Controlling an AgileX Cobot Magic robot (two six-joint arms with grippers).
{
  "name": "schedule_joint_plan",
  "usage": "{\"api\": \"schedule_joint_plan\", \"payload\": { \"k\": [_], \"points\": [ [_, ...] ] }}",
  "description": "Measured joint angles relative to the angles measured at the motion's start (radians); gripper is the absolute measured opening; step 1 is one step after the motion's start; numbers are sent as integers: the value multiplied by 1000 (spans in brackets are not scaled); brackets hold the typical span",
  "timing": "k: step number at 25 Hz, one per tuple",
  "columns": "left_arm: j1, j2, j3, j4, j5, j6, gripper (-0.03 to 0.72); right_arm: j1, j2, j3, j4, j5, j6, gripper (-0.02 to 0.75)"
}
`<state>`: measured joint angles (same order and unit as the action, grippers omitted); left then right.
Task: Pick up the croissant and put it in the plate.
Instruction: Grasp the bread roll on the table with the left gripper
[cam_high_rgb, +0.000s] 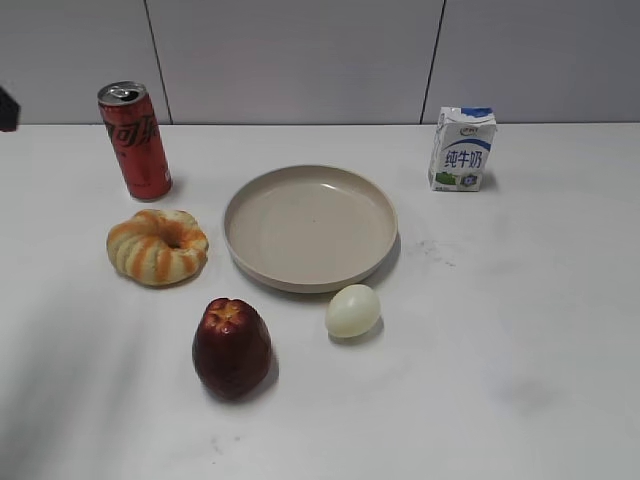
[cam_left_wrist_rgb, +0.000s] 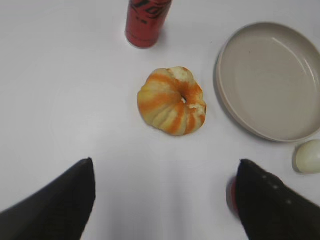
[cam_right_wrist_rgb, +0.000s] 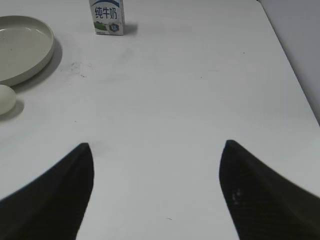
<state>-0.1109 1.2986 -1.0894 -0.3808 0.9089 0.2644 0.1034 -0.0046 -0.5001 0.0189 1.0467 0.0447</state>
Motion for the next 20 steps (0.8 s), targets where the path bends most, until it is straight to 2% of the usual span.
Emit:
{"api": "schedule_joint_plan", "payload": {
  "k": [4, 7, 12, 20],
  "points": [
    [-98, 206, -63, 55, -48, 4, 655, 0, 0, 0, 0, 0, 0, 593],
    [-132, 351, -101, 71, -87, 6, 655, 0, 0, 0, 0, 0, 0, 593],
    [-134, 548, -169, 80, -141, 7, 655, 0, 0, 0, 0, 0, 0, 593],
    [-134, 711, -218, 80, -212, 7, 627, 0, 0, 0, 0, 0, 0, 593]
  ]
}}
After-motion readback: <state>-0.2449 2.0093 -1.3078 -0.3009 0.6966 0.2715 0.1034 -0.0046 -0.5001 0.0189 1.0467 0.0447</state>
